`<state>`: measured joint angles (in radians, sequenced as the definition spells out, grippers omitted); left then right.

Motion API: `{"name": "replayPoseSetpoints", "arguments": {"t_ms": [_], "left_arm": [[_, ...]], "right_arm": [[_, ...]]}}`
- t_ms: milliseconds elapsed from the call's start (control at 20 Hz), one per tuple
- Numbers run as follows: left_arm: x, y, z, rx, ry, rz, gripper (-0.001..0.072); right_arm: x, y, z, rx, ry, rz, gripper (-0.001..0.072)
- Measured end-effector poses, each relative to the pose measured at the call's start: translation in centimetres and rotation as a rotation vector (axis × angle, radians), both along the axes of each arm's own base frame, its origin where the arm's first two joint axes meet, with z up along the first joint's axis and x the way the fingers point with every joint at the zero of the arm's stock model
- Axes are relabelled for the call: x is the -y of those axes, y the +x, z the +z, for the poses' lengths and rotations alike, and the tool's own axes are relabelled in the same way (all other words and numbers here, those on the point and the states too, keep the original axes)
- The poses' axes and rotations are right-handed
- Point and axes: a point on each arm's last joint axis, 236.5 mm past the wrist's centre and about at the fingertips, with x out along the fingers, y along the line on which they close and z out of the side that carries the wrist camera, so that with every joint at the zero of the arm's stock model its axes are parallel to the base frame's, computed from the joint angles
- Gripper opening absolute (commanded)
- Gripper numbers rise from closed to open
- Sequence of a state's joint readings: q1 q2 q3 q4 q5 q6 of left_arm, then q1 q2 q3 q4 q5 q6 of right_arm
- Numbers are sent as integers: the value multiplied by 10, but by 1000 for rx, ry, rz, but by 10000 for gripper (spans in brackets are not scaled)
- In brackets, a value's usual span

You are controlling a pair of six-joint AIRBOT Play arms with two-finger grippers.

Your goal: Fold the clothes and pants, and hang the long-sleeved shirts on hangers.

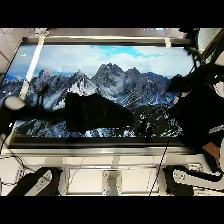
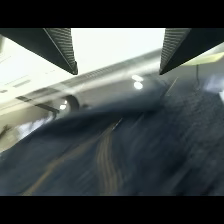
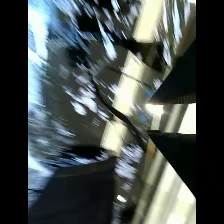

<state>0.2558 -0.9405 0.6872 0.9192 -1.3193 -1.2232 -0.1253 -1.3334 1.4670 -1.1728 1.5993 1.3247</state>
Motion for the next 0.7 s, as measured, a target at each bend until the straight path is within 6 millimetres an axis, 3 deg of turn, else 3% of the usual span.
{"name": "replayPoseSetpoints", "arguments": {"t_ms": [50, 100, 250, 500, 700], "left_arm": [[-12, -13, -11, -20, 9, 55, 564], [-19, -22, -19, -30, 9, 102, 564], [-27, -35, -39, -27, -6, 219, 564], [-36, -7, -52, 61, -58, 392, 564], [-28, -11, -67, -17, -114, 406, 563]], "right_arm": [[-6, -7, -11, -35, 27, 8, 311], [-11, -12, -21, -57, 50, 13, 469], [-22, -18, -41, -85, 104, 6, 469], [-25, -15, -54, -66, 115, 2, 468], [-19, -26, -63, -89, 84, 32, 468]]}}
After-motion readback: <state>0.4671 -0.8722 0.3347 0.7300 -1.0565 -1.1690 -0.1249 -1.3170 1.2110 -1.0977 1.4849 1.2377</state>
